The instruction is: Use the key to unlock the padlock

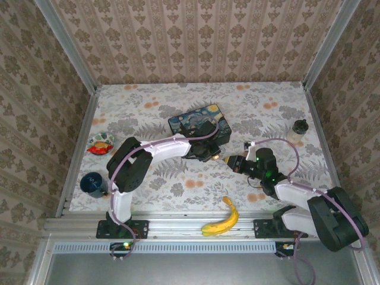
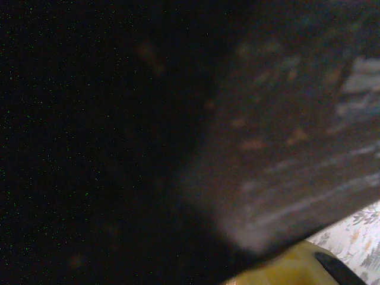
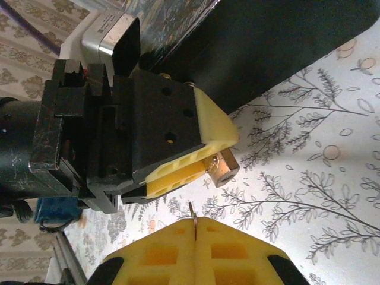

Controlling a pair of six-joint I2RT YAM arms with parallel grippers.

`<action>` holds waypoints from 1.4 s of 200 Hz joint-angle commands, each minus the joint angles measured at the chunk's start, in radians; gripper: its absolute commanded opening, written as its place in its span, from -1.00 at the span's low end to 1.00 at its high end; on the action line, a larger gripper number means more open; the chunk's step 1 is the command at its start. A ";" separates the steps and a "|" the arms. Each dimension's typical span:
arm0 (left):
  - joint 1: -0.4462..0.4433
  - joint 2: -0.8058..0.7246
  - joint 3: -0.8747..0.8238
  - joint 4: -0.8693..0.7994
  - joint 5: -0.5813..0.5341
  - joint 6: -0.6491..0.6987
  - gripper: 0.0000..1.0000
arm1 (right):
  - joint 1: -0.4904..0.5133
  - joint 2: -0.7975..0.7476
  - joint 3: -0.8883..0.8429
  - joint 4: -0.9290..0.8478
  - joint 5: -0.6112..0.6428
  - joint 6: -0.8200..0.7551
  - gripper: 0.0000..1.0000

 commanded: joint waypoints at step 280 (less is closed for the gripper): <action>0.041 -0.020 -0.143 0.424 0.208 -0.445 -0.99 | 0.069 -0.099 -0.144 0.331 0.435 0.028 -1.00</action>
